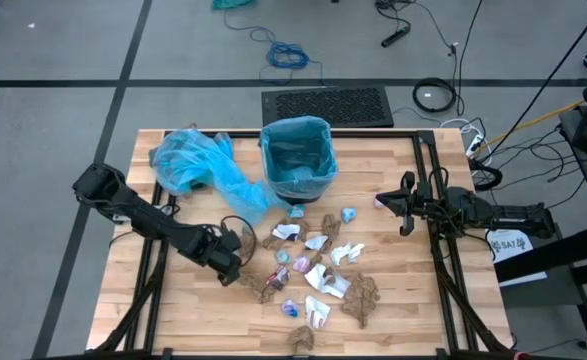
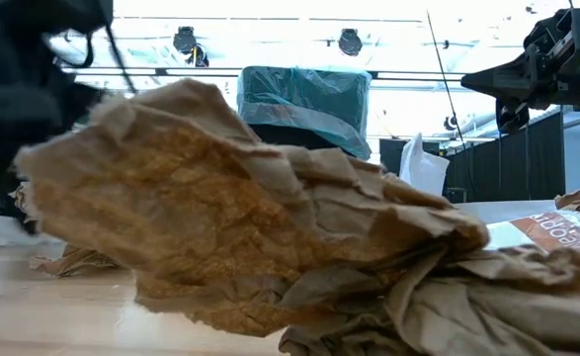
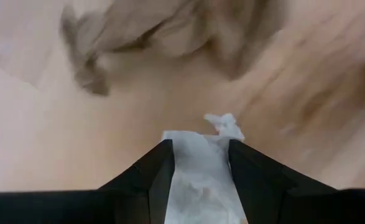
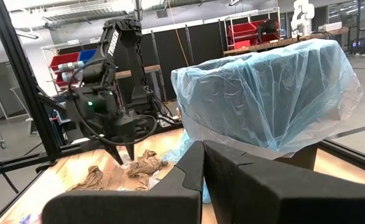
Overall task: Place trash/remove bag and relplace
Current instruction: Put the white napkin into the trash bin
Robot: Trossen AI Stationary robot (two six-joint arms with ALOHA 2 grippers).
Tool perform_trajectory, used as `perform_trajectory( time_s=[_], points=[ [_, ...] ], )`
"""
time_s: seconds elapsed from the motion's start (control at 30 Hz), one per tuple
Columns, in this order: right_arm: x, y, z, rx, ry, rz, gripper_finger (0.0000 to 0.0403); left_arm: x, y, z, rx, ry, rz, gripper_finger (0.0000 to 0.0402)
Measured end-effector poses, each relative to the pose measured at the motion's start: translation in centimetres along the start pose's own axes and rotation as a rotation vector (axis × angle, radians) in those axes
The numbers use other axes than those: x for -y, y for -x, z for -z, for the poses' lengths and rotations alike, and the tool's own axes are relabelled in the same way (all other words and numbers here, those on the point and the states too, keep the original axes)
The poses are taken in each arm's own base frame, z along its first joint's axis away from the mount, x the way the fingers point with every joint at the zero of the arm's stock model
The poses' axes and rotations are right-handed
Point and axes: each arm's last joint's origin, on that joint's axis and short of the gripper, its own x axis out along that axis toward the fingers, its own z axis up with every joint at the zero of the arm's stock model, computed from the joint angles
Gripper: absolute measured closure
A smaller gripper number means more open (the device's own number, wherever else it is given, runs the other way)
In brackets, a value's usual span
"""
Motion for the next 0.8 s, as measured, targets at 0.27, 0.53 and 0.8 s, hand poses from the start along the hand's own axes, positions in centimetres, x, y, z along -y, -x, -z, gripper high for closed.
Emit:
perform_trajectory(
  time_s=[0.27,0.53,0.8],
  points=[
    [0.0,0.0,0.0,0.000,0.000,0.000,0.0403,-0.2,-0.7,0.3,-0.007,0.031,0.045,0.0296],
    [0.0,0.0,0.0,0.000,0.000,0.000,0.0403,1.4,2.1,-0.5,0.026,0.042,0.127,0.0386],
    [0.0,0.0,0.0,0.000,0.000,0.000,0.0403,2.4,7.8,-0.7,0.063,0.001,0.121,0.0389]
  ],
)
